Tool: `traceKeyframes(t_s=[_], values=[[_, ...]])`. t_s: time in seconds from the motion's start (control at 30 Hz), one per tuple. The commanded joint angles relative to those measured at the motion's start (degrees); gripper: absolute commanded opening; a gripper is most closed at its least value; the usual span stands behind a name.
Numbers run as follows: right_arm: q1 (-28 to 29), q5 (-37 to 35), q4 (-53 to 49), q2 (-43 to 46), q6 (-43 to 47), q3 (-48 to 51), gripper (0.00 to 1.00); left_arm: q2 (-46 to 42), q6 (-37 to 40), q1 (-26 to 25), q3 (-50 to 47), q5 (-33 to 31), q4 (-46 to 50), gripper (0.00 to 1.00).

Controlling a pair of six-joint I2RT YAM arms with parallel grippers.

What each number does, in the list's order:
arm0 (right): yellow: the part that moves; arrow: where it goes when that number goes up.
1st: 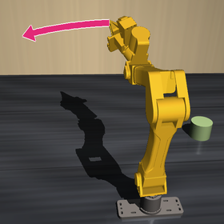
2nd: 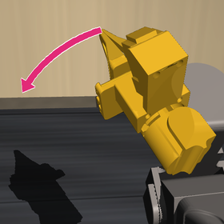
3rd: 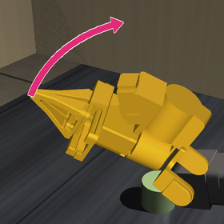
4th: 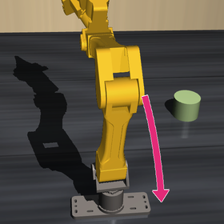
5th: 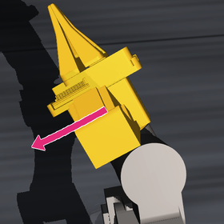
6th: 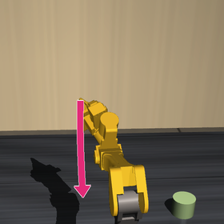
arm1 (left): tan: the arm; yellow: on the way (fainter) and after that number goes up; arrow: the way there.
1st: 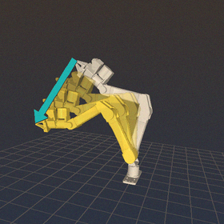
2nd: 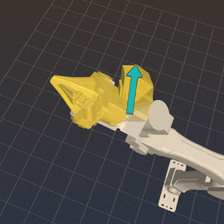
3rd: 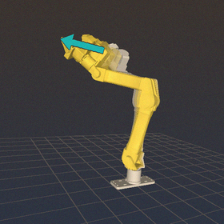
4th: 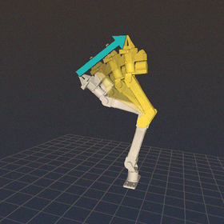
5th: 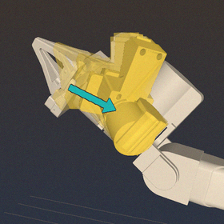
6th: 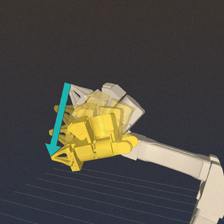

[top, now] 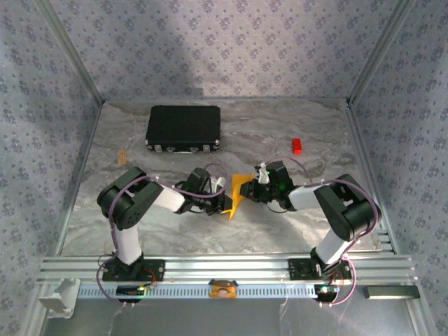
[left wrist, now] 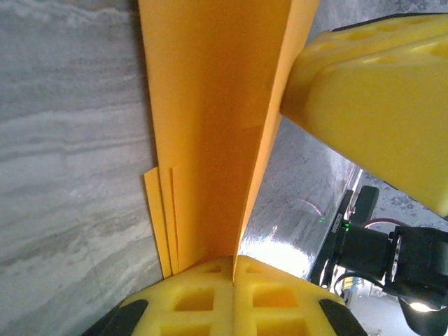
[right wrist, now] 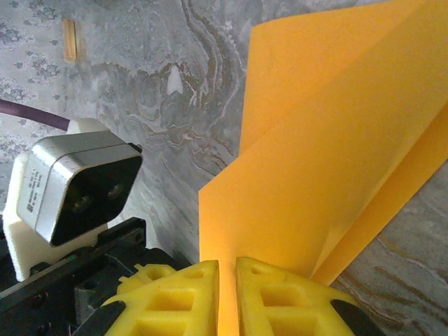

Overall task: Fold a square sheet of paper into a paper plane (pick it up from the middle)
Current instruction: Fold the wing for the fifth time at the center of the table.

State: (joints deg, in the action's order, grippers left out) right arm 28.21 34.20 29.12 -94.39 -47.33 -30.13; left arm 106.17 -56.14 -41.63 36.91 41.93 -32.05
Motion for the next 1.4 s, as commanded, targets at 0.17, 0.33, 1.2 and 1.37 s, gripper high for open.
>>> traceKeyframes(t_s=[0.17,0.33,1.2,1.37], values=[[-0.49,1.84,2.27,-2.64,-0.75,-1.29,0.16,2.48,-1.68,1.13,-1.13,-3.08,3.42,0.00],[-0.69,1.92,2.21,-2.86,-0.60,-1.48,0.16,2.06,-3.91,1.37,-2.97,-4.23,1.71,0.00],[-1.57,2.46,1.08,-5.88,-0.83,-3.39,0.17,4.13,-6.21,2.04,-3.15,-4.75,3.57,0.00],[-1.40,0.75,-3.17,-6.70,-0.50,-4.46,0.17,4.26,-6.09,1.99,-2.85,-4.85,4.41,0.00]])
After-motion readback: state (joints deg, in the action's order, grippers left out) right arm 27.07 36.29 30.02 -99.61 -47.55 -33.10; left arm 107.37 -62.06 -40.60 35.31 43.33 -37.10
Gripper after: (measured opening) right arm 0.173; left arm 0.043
